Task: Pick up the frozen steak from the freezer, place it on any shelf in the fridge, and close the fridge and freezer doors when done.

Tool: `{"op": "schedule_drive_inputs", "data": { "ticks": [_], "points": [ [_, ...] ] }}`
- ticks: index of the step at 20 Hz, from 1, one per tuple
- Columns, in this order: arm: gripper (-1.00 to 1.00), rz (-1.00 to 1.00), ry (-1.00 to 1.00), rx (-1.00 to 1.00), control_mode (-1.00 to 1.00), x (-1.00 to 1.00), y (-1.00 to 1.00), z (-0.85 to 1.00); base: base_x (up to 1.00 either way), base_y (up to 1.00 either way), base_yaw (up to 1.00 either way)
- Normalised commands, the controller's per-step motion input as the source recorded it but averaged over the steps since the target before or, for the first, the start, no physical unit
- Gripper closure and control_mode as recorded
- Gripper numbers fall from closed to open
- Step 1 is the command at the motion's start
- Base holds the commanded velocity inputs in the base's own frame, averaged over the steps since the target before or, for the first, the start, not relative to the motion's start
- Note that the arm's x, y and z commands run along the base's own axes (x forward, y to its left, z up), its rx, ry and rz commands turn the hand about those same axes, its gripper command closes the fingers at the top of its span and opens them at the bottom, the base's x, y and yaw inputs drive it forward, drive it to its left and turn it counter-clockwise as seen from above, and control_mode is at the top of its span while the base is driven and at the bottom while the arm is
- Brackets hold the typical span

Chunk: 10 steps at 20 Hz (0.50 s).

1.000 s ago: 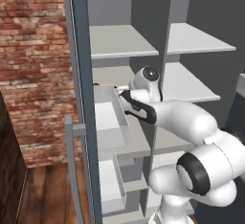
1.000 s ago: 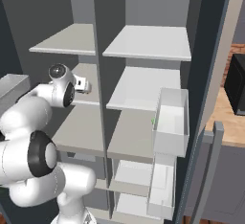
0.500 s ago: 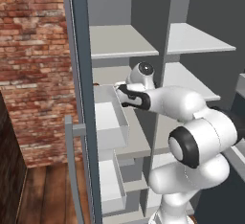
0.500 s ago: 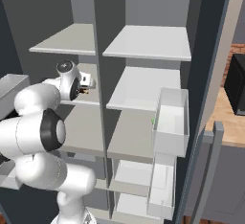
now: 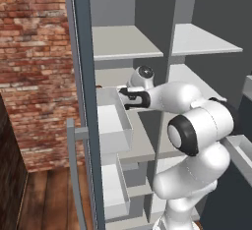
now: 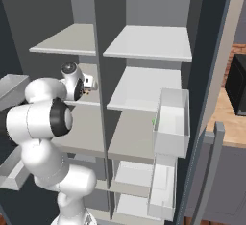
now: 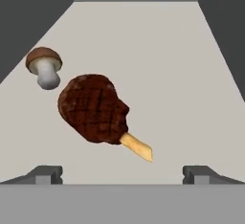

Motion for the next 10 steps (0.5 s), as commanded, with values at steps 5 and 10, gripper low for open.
{"op": "schedule_drive_inputs", "data": {
  "ticks": [5,10],
  "points": [
    [-1.0,0.0,0.09,0.0,-1.0,0.26,0.19,-0.15,0.0,0.0,0.0],
    [-1.0,0.0,0.1,0.0,-1.0,0.31,0.17,-0.11,0.0,0.0,0.0]
  ]
}}
